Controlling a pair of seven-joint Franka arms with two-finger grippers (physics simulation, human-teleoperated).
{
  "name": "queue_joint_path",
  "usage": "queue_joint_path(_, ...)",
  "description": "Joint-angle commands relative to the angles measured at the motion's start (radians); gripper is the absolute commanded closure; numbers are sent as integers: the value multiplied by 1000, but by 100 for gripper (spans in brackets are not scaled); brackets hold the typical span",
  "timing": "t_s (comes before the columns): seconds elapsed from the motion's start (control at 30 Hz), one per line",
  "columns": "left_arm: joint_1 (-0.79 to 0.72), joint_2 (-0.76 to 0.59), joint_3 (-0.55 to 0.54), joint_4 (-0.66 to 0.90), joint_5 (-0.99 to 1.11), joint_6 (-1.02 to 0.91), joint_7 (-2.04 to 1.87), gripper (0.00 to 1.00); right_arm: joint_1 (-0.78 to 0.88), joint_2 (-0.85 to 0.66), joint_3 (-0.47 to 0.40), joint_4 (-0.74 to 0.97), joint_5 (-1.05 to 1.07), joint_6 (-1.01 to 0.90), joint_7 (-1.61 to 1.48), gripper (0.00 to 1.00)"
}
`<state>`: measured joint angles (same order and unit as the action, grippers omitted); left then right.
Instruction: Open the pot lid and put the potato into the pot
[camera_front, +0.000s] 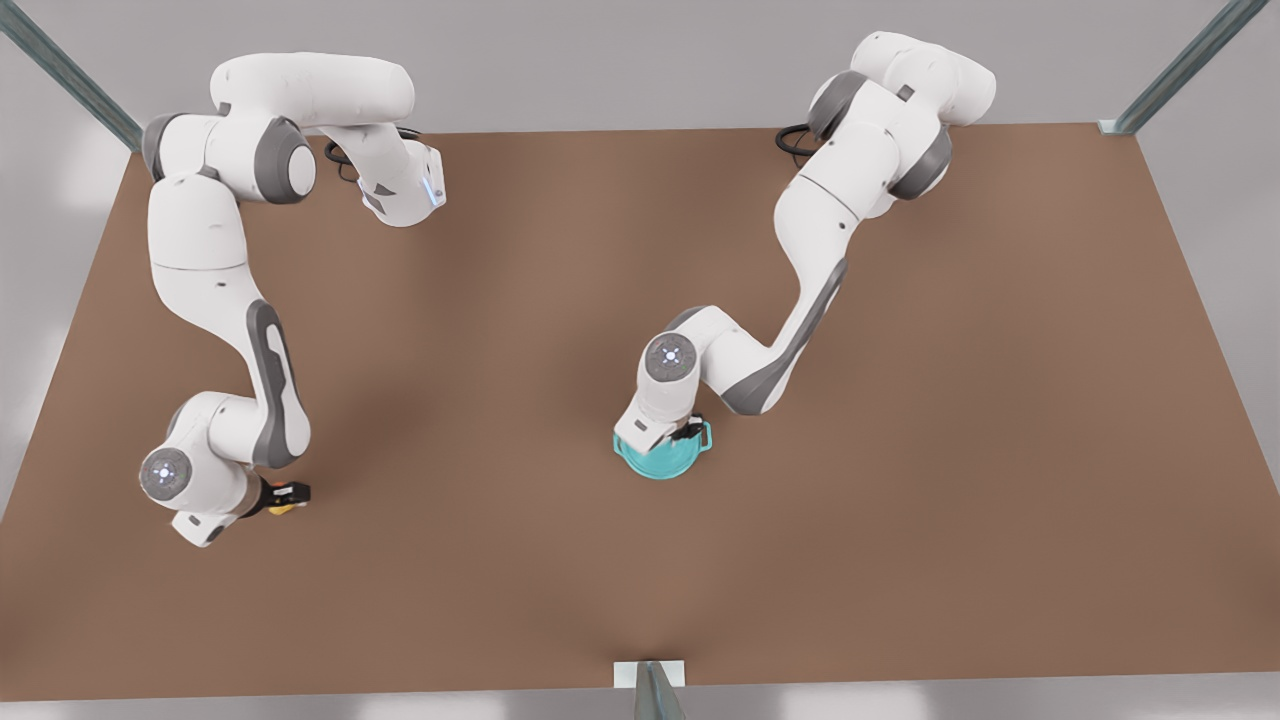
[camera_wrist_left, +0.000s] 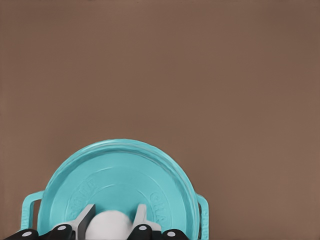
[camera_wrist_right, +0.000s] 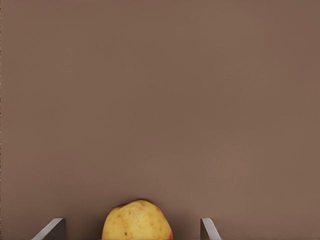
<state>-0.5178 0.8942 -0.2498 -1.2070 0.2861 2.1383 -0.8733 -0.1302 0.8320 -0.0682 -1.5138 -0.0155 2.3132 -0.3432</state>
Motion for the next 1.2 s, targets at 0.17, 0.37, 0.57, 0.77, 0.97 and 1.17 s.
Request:
queue_joint_path(0.17, 188, 57, 109, 69, -8, 11, 523, 61, -11, -1, 7, -28, 9, 9, -42, 0)
queue_joint_path(0.37, 206, 131, 109, 69, -10, 150, 539, 33, -22, -8, 8, -32, 11, 6, -59, 20)
queue_joint_path(0.57, 303, -41, 86, 149, -22, -364, 689, 0, -23, -40, 22, -60, 17, -6, -57, 38)
queue_joint_path(0.77, 544, -640, 90, -296, -246, -575, 826, 0, -23, -39, 22, -60, 14, -1, -65, 43)
queue_joint_path(0.97, 596, -617, 96, -286, -329, -646, 837, 0, -23, -36, 24, -59, 14, 8, -66, 42)
queue_joint_path(1.17, 598, -615, 95, -299, -334, -652, 830, 0, -19, -67, 24, -59, 19, -35, -65, 48)
